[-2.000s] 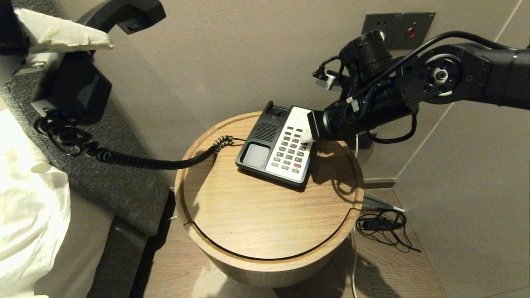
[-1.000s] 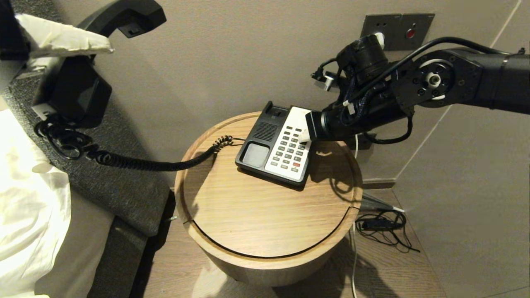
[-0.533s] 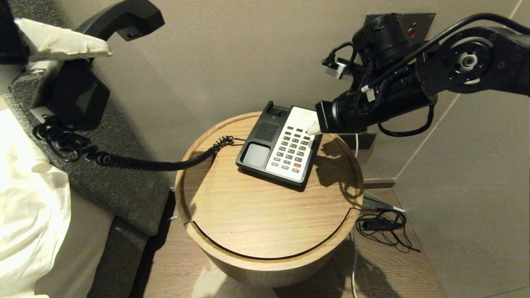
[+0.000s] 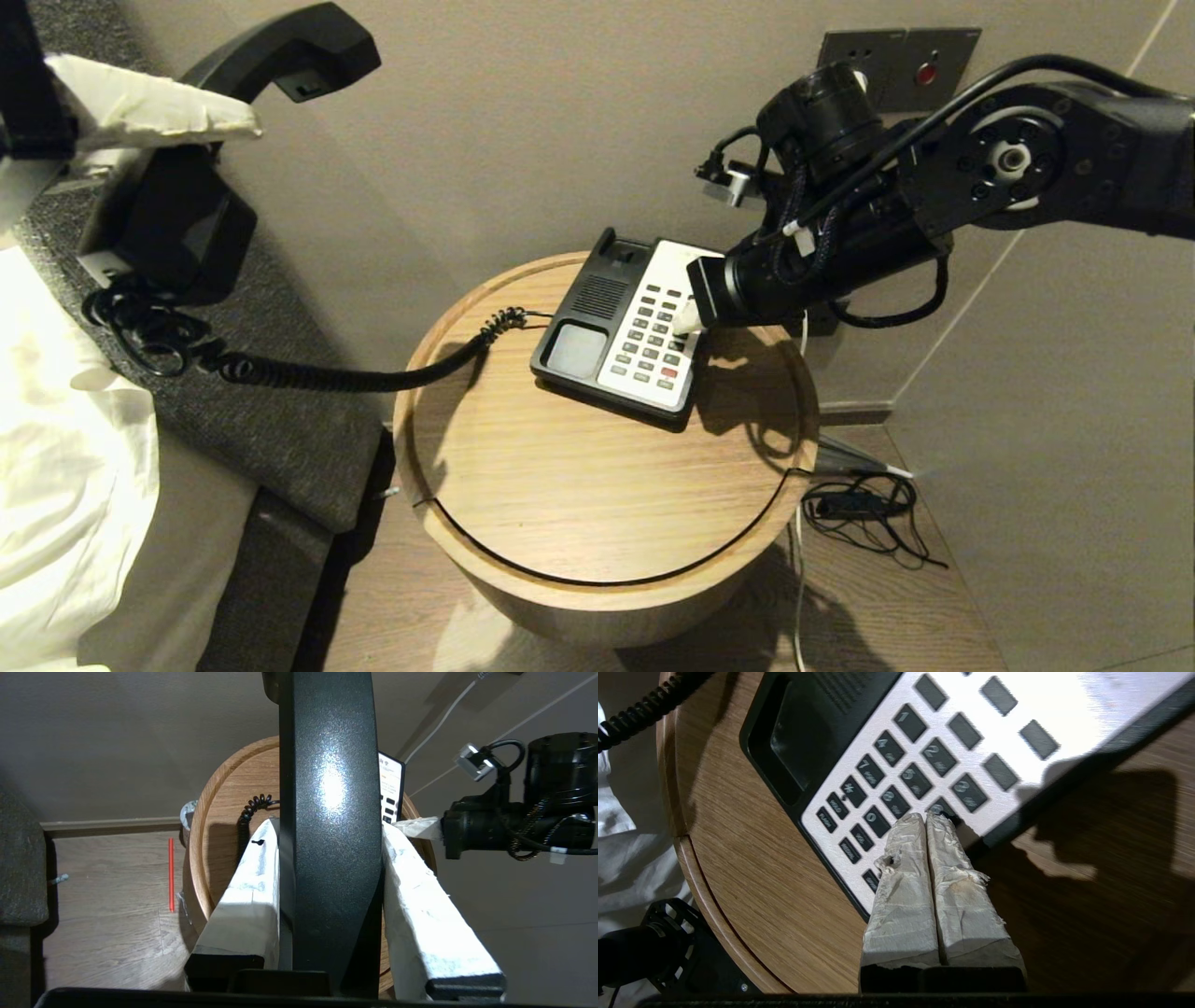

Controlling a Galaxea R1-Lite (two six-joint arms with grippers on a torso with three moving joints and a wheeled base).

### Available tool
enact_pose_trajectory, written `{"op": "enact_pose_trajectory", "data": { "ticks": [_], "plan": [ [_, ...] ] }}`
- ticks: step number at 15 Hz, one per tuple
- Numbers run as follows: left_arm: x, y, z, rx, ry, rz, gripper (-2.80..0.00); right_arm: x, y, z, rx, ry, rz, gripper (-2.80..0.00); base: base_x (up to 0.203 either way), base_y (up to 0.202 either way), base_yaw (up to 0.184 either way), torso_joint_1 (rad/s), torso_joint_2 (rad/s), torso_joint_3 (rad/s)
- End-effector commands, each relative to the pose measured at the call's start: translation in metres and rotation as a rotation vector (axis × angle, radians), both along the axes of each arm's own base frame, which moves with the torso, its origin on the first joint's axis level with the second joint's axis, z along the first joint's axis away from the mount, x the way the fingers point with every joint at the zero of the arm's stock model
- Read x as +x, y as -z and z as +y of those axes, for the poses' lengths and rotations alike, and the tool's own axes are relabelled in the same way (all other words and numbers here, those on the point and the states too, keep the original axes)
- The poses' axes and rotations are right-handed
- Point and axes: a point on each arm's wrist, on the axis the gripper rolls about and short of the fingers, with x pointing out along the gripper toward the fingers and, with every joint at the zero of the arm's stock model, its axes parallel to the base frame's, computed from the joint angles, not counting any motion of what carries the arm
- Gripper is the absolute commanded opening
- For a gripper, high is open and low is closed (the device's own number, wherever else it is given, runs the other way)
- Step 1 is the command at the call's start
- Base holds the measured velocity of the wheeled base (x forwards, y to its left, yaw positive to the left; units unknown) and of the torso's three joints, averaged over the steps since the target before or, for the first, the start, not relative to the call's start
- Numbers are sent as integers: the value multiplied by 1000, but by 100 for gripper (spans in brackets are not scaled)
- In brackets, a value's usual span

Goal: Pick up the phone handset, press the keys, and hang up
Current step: Dial the number

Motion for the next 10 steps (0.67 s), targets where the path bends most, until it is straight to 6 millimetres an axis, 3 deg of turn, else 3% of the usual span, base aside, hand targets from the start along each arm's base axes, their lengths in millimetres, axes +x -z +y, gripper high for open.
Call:
{"op": "enact_pose_trajectory", "data": {
  "ticks": [1, 10],
  "plan": [
    [0, 0, 0, -1, 2, 4, -280, 5, 11, 7, -15, -4, 20, -280, 0, 0, 0, 0, 0, 0],
    [2, 3, 1, -1, 5, 14, -280, 4, 13, 4, -34, 0, 47, -280, 0, 0, 0, 0, 0, 0]
  ]
}}
